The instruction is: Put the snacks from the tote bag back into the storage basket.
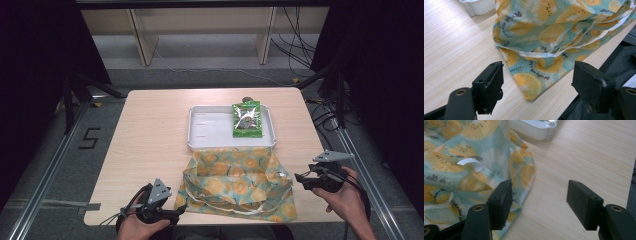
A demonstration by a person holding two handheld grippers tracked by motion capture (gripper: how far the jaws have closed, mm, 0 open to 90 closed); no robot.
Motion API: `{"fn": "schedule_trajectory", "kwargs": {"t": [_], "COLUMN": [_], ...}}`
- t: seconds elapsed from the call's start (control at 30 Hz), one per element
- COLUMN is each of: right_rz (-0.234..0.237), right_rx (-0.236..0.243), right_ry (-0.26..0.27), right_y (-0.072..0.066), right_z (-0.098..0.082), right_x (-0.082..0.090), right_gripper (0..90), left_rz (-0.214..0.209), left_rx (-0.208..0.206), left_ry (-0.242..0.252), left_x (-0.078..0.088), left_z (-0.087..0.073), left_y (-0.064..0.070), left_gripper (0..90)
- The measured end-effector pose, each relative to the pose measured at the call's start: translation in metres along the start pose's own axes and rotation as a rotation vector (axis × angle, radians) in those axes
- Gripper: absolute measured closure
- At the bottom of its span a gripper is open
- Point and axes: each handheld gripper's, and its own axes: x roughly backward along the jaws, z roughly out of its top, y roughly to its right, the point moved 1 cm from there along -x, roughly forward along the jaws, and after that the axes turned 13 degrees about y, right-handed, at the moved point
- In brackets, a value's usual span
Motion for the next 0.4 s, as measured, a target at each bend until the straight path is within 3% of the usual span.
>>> {"fn": "schedule_trajectory", "kwargs": {"t": [0.03,0.17,0.2,0.23,0.37,0.4], "right_rz": [0.006,-0.001,0.000,0.002,0.016,0.013], "right_rx": [-0.032,-0.030,-0.032,-0.018,-0.039,-0.023], "right_ry": [-0.012,-0.015,-0.014,-0.008,-0.030,-0.012], "right_y": [-0.0014,-0.0012,-0.0010,0.0001,0.0014,0.0030], "right_z": [0.0002,-0.0014,-0.0018,-0.0025,-0.0030,-0.0043], "right_x": [0.0007,0.0021,0.0024,0.0021,0.0034,0.0023], "right_gripper": [38.1,38.1,38.1,38.0,37.9,37.8], "left_rz": [0.002,0.006,0.002,0.000,0.007,0.006], "left_rx": [0.003,-0.002,0.012,-0.002,-0.002,0.005], "left_ry": [0.001,-0.001,0.005,-0.002,-0.002,0.000], "left_x": [-0.0002,-0.0002,-0.0006,-0.0001,-0.0002,-0.0002], "left_z": [-0.0001,-0.0001,-0.0003,0.0000,-0.0001,-0.0001], "left_y": [0.0003,-0.0003,0.0009,-0.0001,-0.0003,0.0002], "left_gripper": [24.4,24.4,24.4,24.4,24.4,24.4]}}
